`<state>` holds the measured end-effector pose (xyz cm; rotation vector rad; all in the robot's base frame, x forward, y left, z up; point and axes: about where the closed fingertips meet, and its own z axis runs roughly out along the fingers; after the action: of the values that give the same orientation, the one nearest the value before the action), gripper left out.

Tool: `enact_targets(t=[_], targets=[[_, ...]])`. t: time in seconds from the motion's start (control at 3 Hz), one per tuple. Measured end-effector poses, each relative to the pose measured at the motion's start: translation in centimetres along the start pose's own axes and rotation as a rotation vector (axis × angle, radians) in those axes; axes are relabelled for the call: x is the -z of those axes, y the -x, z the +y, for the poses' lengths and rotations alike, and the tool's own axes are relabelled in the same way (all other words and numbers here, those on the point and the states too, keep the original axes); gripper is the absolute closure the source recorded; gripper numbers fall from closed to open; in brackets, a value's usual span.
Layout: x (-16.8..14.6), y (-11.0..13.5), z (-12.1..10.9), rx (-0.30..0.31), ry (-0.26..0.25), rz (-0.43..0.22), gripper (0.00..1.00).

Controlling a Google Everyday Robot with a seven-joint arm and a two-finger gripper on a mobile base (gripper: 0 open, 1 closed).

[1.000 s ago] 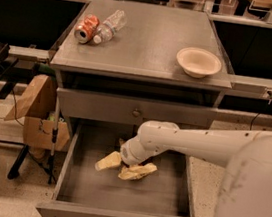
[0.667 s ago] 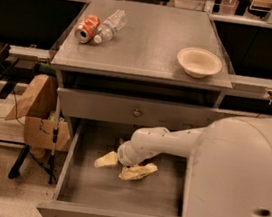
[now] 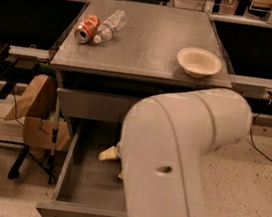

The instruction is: Pick brown chip bag from middle drawer and place on counter

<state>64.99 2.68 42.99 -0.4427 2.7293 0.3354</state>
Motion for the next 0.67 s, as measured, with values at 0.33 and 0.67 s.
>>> enact_targets(t=[0.33, 0.67], targets=[[-3.7, -0.4, -0.9, -0.003, -0.051, 0.055, 0.0], [-6.7, -1.8, -1.2, -0.016, -0.062, 0.112, 0.18]])
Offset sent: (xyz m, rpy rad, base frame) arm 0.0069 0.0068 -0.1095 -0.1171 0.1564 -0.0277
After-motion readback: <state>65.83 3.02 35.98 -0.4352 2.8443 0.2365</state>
